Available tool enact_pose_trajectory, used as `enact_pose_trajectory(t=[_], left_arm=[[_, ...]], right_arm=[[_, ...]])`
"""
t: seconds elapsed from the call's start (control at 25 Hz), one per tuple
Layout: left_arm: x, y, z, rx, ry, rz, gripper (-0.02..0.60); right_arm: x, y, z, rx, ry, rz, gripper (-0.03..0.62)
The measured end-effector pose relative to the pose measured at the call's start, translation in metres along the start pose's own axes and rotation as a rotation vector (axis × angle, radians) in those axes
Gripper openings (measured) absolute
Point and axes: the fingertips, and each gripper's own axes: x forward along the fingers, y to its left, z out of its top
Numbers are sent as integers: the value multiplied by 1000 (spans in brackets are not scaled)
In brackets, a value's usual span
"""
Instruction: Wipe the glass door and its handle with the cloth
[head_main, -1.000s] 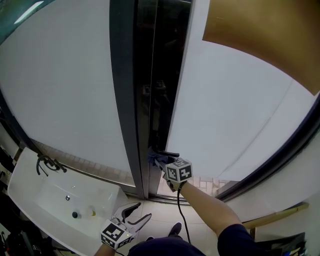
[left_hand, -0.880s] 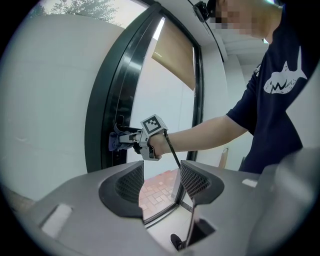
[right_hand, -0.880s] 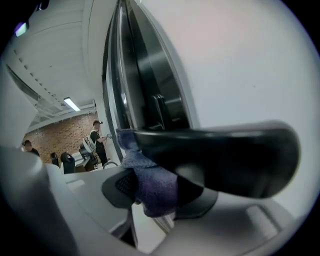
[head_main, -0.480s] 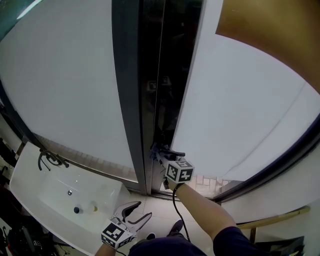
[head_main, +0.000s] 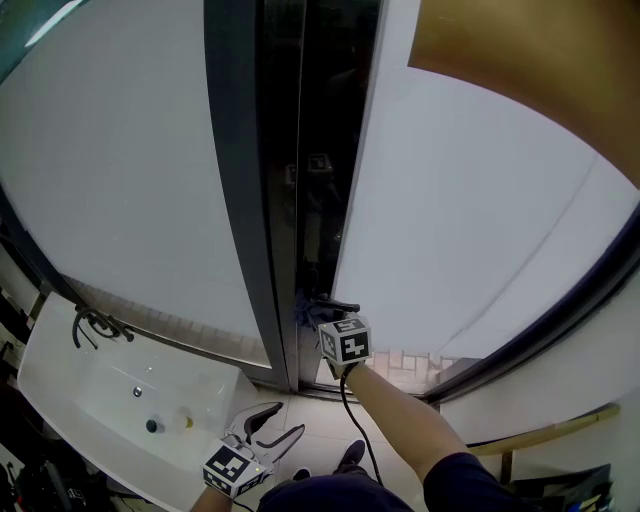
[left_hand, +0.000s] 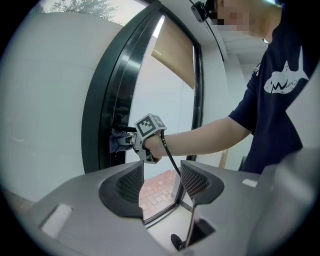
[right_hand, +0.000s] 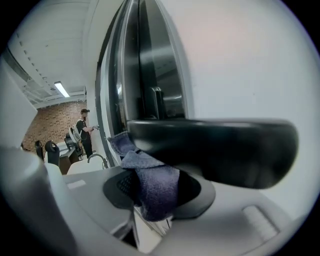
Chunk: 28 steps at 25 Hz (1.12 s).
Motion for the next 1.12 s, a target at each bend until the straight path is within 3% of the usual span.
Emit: enact_pose_trajectory(t=[0.28, 0.44, 0.6, 0.88, 1.0, 1.12], left_arm=[[-11, -2, -3, -4, -1, 21, 224], [-17, 0, -6, -13, -3, 33, 224], [-17, -1, -6, -12, -5, 32, 224], [-16, -4, -3, -9, -8, 37, 224], [-15, -2, -7, -19, -2, 45, 224], [-15, 0, -7, -23, -3, 52, 224]], right_arm=[[-19, -49, -46, 148, 110, -105, 150], [-33, -44, -45, 260, 35, -32, 150], [-30, -9, -11, 221, -42, 51, 152], [-4, 0, 7, 199, -56, -1, 155], [-3, -4, 4, 148, -39, -4, 154], [-5, -22, -15, 172, 13, -33, 152]])
